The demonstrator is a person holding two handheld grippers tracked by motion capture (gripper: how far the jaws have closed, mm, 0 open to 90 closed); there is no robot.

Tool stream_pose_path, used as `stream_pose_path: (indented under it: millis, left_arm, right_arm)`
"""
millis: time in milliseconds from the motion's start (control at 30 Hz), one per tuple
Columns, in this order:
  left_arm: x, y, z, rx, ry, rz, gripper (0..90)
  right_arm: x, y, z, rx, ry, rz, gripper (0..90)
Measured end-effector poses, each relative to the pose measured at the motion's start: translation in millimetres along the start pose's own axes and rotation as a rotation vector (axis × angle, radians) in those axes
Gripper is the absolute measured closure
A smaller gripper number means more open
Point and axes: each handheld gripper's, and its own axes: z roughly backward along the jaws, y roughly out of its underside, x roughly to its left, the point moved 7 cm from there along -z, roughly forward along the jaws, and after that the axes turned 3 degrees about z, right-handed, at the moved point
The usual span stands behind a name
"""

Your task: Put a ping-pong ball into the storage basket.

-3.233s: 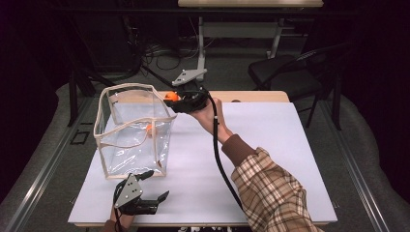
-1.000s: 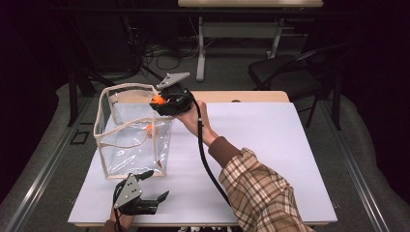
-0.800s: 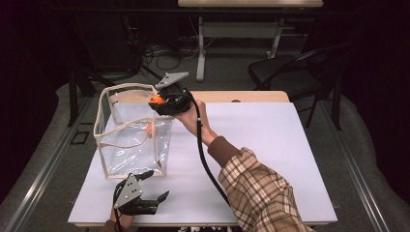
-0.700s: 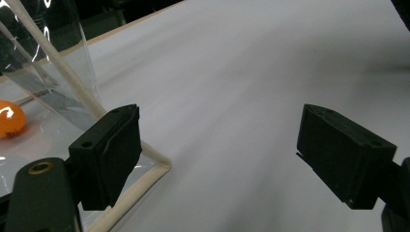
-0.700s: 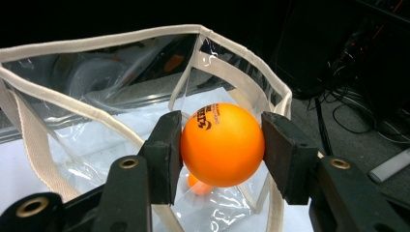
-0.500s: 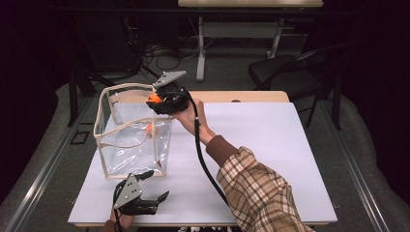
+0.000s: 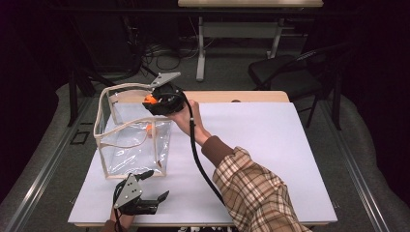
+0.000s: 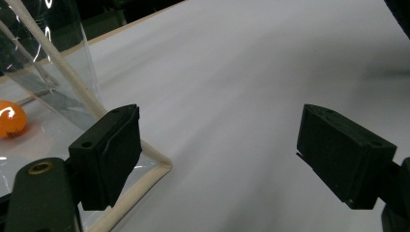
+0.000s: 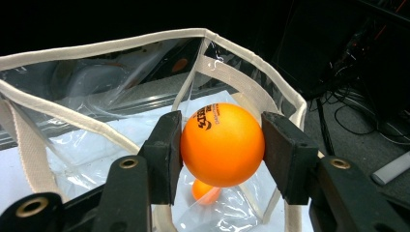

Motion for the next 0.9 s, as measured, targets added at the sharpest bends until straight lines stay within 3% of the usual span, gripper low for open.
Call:
stream_pose_path:
  millis: [900]
  left_arm:
    - [-0.4,-0.8,-0.1,-0.006,0.000,0.000,15.9]
  right_arm:
    - [7.1,5.5,-28.4,0.069,-0.015,-0.024,50.6]
